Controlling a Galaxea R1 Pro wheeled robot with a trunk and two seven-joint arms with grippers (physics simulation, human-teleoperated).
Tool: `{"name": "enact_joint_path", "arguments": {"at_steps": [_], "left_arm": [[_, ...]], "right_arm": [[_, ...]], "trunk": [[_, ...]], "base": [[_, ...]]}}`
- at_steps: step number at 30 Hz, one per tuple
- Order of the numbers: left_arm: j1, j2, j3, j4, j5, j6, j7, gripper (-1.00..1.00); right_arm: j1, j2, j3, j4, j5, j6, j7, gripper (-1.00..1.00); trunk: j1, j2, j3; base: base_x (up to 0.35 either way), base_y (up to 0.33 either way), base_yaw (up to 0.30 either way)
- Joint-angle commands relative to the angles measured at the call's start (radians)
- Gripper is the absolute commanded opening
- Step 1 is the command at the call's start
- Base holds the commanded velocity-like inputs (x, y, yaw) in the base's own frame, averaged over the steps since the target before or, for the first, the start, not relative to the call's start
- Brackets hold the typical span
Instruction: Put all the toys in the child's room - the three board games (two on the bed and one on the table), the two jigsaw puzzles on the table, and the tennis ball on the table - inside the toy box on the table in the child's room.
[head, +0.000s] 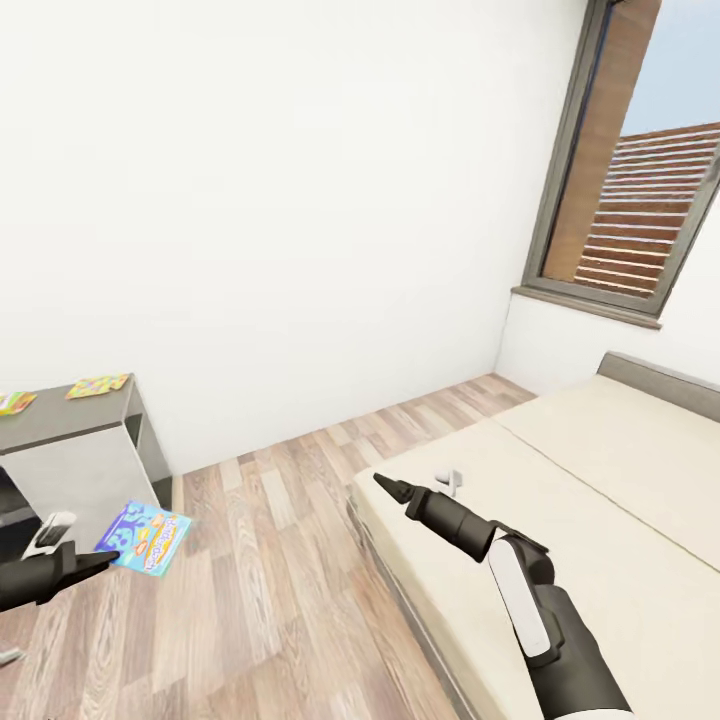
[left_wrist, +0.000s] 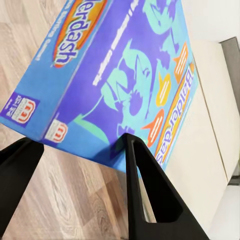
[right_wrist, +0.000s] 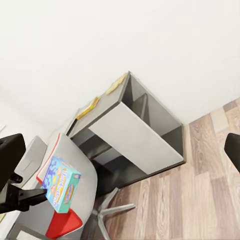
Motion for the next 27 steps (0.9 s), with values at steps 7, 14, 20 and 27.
{"name": "enact_joint_path", "arguments": {"at_steps": [7,14,20,27], "left_arm": [[-0.001,0.000,0.000,0.000,0.003,0.005,-0.004,-1.00],[-0.001,0.000,0.000,0.000,0.003,0.005,-0.004,-1.00],[-0.001,-0.001,-0.004,-0.007,0.003,0.009,-0.006,-1.00],[-0.001,-0.026,-0.020,-0.070,0.001,0.022,-0.004,-1.00]], "right_arm": [[-0.001,0.003,-0.002,-0.001,0.015,0.002,0.000,1.00],[-0.001,0.008,-0.003,0.001,0.017,0.002,-0.001,1.00],[-0.001,0.009,-0.004,0.002,0.018,0.005,-0.013,1.00],[0.000,0.008,-0.006,0.002,0.048,0.017,-0.172,1.00]], "trunk": [[0.001,-0.001,-0.001],[0.001,-0.001,-0.001],[0.001,-0.001,-0.001],[-0.022,0.041,0.018]], "base": [[0.272,0.183,0.280],[0.283,0.144,0.283],[0.099,0.020,0.283],[0.008,0.002,0.283]]}}
